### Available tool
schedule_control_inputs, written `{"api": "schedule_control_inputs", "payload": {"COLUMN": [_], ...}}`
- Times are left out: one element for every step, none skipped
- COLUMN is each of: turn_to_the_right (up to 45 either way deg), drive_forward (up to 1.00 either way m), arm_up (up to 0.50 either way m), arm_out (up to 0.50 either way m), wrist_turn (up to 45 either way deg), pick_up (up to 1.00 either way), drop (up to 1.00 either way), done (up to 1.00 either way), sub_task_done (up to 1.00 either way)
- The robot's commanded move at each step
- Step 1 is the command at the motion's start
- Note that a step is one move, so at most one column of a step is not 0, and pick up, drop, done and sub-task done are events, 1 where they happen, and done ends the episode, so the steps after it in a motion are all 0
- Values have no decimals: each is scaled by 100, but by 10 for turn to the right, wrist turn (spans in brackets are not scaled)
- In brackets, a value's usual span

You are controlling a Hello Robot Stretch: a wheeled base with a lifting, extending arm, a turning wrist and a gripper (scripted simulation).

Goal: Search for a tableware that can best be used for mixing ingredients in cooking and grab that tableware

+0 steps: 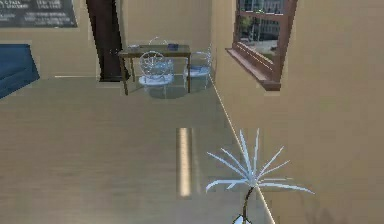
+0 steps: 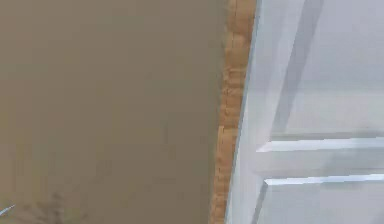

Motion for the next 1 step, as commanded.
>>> {"api": "schedule_control_inputs", "payload": {"turn_to_the_right": [-270], "drive_forward": [0], "arm_up": [0], "arm_out": [0], "wrist_turn": [0], "pick_up": [0], "drop": [0], "done": [0], "sub_task_done": [0]}}
